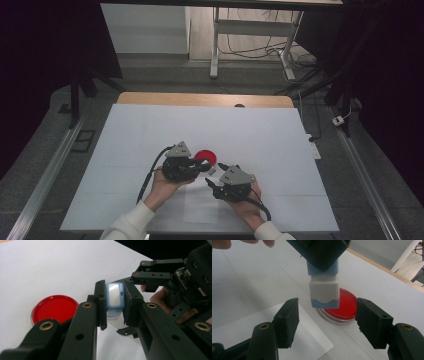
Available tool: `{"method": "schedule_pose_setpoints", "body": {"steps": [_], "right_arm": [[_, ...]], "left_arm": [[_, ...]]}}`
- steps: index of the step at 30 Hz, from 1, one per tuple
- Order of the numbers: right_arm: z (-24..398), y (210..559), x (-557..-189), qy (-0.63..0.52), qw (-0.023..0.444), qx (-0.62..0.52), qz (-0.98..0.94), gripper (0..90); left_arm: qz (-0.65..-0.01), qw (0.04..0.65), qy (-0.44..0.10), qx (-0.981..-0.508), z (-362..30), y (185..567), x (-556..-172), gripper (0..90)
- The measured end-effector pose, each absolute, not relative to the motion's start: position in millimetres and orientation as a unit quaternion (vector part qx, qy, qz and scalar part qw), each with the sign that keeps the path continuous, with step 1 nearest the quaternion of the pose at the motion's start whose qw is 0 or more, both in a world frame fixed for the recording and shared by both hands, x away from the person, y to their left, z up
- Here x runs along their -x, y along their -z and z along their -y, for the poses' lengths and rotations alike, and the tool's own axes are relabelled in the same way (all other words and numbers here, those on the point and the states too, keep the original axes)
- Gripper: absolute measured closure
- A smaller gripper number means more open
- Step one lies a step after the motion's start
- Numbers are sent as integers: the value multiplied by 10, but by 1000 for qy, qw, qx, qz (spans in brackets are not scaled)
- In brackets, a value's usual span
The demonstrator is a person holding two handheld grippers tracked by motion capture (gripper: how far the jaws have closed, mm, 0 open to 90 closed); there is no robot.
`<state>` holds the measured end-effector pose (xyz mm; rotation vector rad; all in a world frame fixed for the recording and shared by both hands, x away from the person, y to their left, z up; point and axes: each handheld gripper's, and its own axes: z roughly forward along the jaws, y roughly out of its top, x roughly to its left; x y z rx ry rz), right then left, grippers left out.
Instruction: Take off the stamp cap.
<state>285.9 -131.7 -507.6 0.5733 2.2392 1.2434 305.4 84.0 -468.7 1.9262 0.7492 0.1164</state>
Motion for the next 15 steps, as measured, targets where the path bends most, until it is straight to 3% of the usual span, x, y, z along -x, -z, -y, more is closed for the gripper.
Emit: {"method": "schedule_pose_setpoints", "body": {"steps": [15], "right_arm": [[1233,5103,-2870,-453,257,-219,-825,385]], "left_arm": [[-311,508,-48,-802,-829,4699,-3053,747]]}}
